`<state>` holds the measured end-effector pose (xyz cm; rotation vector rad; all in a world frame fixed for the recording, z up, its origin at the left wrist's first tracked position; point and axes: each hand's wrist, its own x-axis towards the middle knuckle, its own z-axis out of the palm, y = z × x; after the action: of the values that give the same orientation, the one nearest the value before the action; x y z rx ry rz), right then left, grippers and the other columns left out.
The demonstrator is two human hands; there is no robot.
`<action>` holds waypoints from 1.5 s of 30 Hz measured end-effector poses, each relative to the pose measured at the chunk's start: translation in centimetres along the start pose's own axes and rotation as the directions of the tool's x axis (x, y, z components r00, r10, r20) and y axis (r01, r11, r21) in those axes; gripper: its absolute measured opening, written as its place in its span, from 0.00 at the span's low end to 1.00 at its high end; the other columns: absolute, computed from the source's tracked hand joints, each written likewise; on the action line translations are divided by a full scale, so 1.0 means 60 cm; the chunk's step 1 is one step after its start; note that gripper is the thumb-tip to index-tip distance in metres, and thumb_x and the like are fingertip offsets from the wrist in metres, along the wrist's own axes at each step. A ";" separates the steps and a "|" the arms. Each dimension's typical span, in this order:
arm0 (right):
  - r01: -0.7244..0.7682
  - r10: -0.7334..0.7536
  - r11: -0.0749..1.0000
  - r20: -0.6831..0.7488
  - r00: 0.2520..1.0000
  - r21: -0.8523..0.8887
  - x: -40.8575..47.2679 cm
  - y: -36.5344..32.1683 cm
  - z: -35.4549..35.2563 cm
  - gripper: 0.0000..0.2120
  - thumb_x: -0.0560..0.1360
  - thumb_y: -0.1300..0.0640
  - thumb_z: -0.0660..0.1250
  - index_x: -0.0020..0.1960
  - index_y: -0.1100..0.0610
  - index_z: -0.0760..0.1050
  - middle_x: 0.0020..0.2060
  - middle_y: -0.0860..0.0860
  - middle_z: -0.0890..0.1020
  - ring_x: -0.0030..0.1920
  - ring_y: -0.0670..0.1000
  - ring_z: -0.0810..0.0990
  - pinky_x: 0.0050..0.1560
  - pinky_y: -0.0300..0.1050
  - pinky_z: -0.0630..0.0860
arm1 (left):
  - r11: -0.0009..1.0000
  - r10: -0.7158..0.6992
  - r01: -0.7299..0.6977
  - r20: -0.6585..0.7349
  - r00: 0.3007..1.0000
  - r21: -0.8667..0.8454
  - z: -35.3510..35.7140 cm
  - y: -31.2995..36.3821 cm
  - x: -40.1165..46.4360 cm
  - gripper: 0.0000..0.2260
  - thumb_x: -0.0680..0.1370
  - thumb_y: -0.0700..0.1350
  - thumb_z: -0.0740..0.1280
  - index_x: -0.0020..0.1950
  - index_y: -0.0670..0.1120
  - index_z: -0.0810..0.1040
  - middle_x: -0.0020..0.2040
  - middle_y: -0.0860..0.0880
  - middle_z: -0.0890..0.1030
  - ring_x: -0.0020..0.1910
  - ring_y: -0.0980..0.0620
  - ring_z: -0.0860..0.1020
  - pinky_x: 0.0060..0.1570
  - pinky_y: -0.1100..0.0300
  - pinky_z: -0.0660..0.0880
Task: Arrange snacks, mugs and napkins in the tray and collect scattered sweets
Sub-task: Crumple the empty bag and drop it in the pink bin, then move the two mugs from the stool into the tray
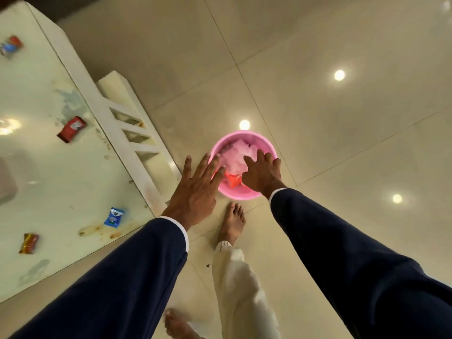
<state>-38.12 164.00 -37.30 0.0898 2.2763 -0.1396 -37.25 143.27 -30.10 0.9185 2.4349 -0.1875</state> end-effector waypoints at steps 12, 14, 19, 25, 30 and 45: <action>0.213 -0.195 0.976 -0.286 0.938 0.033 -0.308 -0.094 -0.190 0.32 0.79 0.44 0.62 0.78 0.54 0.59 0.78 0.58 0.62 0.74 0.63 0.67 0.70 0.62 0.69 | 0.960 -0.270 0.253 -0.154 0.951 -0.119 -0.196 -0.043 -0.281 0.34 0.79 0.52 0.62 0.83 0.47 0.56 0.84 0.42 0.49 0.83 0.41 0.48 0.78 0.33 0.46; 0.306 -0.290 0.952 -0.317 0.903 -0.001 -0.376 -0.150 -0.212 0.35 0.79 0.41 0.63 0.79 0.54 0.56 0.79 0.58 0.59 0.76 0.62 0.65 0.72 0.62 0.66 | 0.941 -0.334 0.317 -0.162 0.929 -0.119 -0.221 -0.052 -0.368 0.34 0.81 0.55 0.59 0.84 0.47 0.52 0.85 0.43 0.45 0.83 0.41 0.44 0.78 0.34 0.43; 0.487 -0.497 0.864 -0.370 0.785 -0.128 -0.549 -0.331 -0.250 0.41 0.76 0.35 0.63 0.81 0.52 0.52 0.80 0.57 0.57 0.77 0.61 0.62 0.74 0.60 0.64 | 0.867 -0.498 0.476 -0.199 0.844 -0.148 -0.244 -0.083 -0.629 0.35 0.83 0.60 0.56 0.84 0.47 0.46 0.84 0.42 0.40 0.83 0.39 0.40 0.78 0.34 0.42; 0.626 -0.745 0.665 -0.315 0.587 -0.406 -0.758 -0.562 -0.251 0.41 0.77 0.38 0.64 0.81 0.53 0.51 0.81 0.57 0.55 0.77 0.60 0.61 0.74 0.60 0.63 | 0.724 -0.689 0.663 -0.243 0.683 -0.188 -0.216 -0.078 -0.955 0.36 0.83 0.62 0.52 0.84 0.46 0.43 0.83 0.42 0.37 0.82 0.37 0.38 0.77 0.34 0.43; 0.674 -0.871 0.485 -0.239 0.430 -0.557 -0.892 -0.728 -0.235 0.40 0.78 0.40 0.64 0.81 0.53 0.50 0.81 0.56 0.53 0.78 0.60 0.60 0.76 0.60 0.62 | 0.587 -0.805 0.776 -0.276 0.526 -0.232 -0.175 -0.075 -1.158 0.36 0.83 0.62 0.54 0.84 0.45 0.46 0.84 0.40 0.40 0.82 0.36 0.41 0.77 0.33 0.45; 0.774 -0.941 0.292 -0.024 0.338 -0.562 -0.933 -1.105 -0.176 0.36 0.77 0.44 0.67 0.80 0.49 0.53 0.81 0.53 0.57 0.78 0.58 0.61 0.77 0.60 0.61 | 0.311 -0.950 0.865 -0.113 0.290 -0.393 -0.052 -0.237 -1.392 0.35 0.83 0.61 0.57 0.84 0.48 0.49 0.84 0.42 0.44 0.83 0.37 0.44 0.78 0.34 0.47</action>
<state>-17.02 98.60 16.73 -1.6031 2.3584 -0.1519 4.91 85.39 15.31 -0.8112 2.8991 -0.1014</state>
